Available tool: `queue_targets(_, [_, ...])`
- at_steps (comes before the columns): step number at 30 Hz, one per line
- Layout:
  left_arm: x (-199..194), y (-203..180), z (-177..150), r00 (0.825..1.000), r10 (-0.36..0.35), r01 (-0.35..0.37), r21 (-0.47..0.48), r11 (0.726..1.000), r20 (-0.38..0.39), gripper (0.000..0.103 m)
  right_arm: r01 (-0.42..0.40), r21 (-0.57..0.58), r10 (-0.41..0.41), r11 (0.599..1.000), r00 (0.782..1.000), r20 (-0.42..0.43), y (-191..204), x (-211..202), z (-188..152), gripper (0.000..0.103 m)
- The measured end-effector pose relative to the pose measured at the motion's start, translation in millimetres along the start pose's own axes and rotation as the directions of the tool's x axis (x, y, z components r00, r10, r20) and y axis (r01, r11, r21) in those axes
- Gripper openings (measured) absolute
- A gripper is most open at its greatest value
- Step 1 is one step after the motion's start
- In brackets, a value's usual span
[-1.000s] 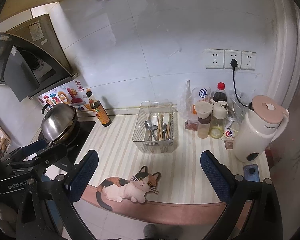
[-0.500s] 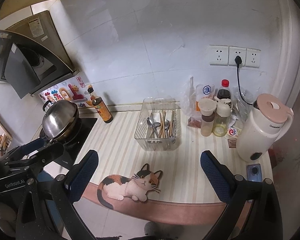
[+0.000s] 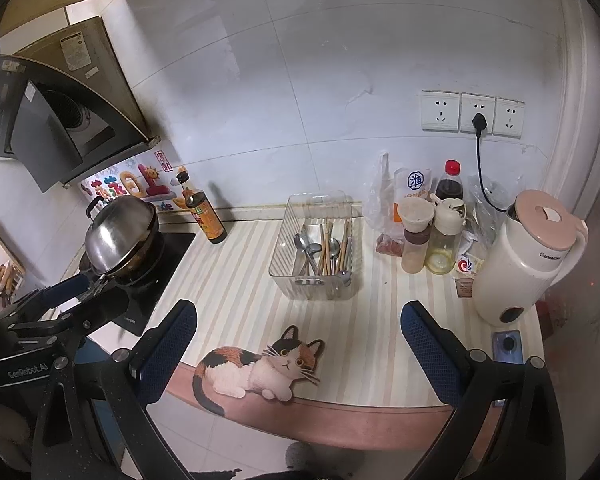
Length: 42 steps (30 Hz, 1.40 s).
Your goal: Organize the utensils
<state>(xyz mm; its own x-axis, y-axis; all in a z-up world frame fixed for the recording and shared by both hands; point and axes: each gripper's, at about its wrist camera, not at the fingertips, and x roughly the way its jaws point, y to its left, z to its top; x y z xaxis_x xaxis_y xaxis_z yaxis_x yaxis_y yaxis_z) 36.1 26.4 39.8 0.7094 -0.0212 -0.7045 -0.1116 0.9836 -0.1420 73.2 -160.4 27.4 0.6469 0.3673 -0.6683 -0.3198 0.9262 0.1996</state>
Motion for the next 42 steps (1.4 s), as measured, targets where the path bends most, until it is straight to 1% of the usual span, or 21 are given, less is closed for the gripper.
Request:
queue_targets(6, [-0.7,-3.5,-0.3,1.0,-0.01,0.011,0.013,1.0,-0.004,0.103,-0.005,-0.003,0.005,1.0,1.0,0.0,-2.8,-1.2,0.5,0.103])
queue_targets(16, [-1.1,-6.0,0.2,1.0,-0.008,0.008,0.013,1.0,-0.004,0.103,-0.009,-0.001,0.009,1.0,1.0,-0.008,-7.8,-3.7,-0.9,0.103])
queue_targets(42, [-4.1,-1.5,-0.5,1.0,-0.016,0.016,0.016,1.0,-0.003,0.103,-0.004,0.006,0.004,1.0,1.0,-0.006,-6.5,-5.2,-1.0,0.103])
